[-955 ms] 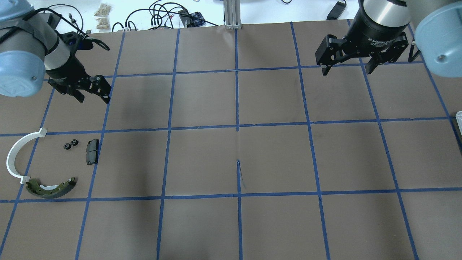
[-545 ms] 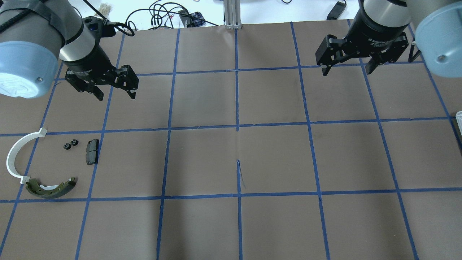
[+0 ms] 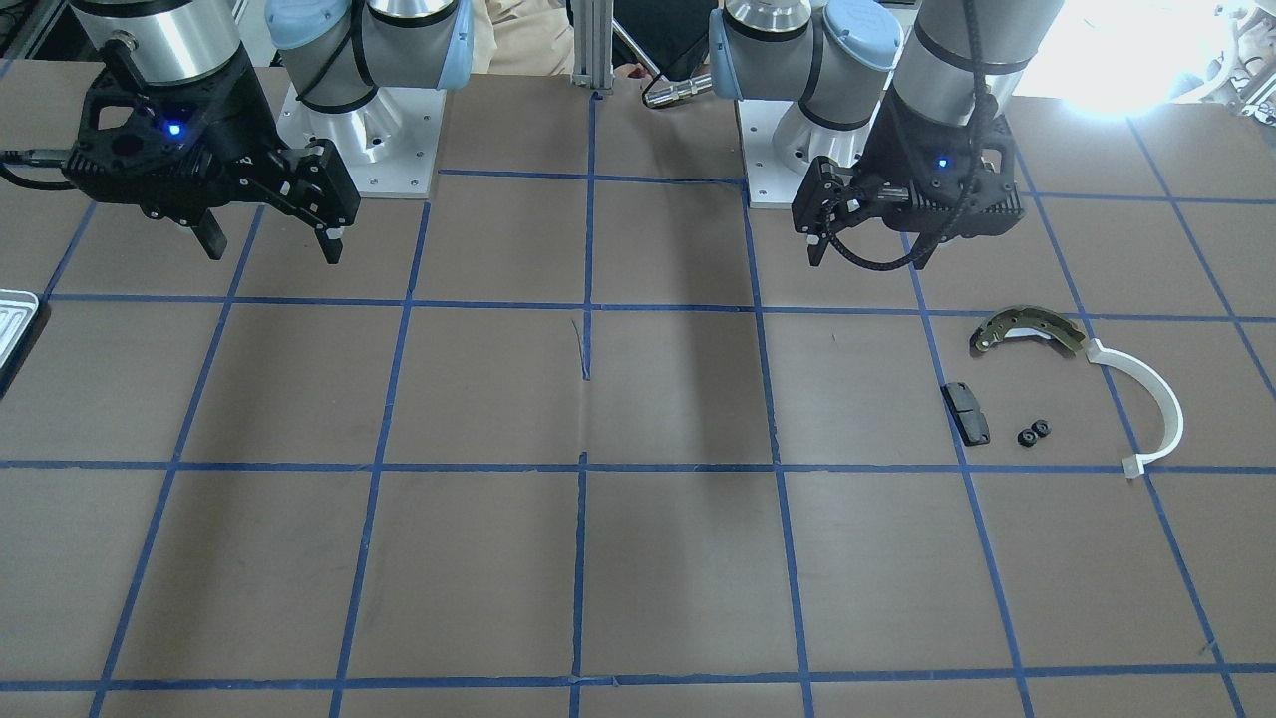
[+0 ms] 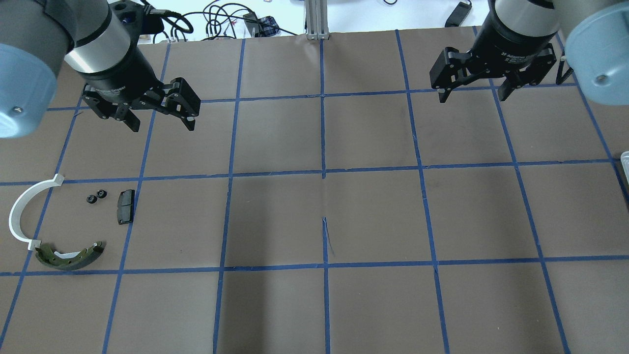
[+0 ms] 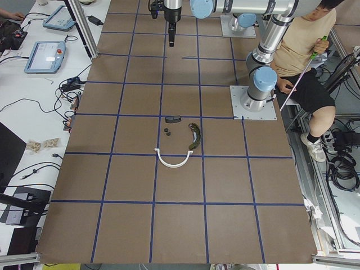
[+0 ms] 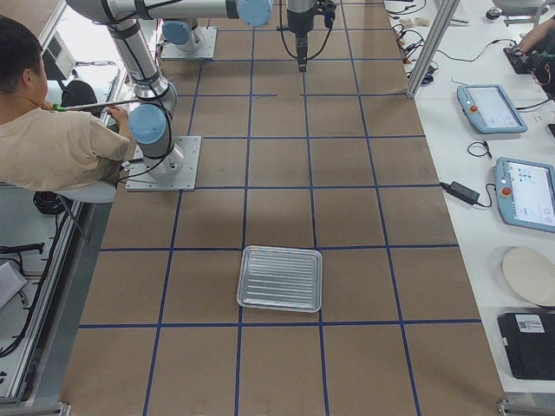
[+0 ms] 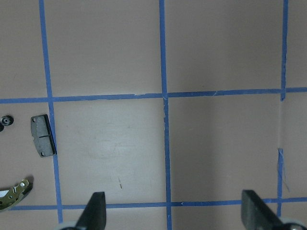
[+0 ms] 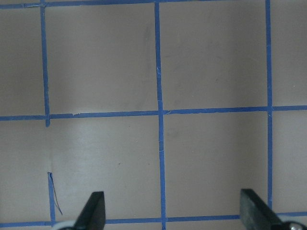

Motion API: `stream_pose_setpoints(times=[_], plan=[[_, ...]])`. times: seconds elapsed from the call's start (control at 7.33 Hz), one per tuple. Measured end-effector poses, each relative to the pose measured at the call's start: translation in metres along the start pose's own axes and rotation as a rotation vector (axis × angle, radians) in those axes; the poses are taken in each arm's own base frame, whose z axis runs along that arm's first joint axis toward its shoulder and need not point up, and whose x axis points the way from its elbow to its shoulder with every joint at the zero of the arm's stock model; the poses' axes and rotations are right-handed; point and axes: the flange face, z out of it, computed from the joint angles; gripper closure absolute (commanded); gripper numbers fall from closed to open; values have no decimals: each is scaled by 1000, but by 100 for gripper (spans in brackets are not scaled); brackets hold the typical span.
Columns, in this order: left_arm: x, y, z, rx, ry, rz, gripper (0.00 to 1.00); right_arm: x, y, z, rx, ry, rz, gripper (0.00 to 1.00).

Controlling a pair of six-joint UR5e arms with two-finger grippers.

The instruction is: Place bearing gear from tray to pile

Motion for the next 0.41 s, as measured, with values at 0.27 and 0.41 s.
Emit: stream_pose_setpoints(times=[0.27, 0.41], plan=[[-1, -4, -6, -37, 2, 4, 0, 0, 0, -1, 1, 0, 0, 0], [0, -5, -5, -40, 1, 10, 0, 0, 0, -1, 2, 0, 0, 0]])
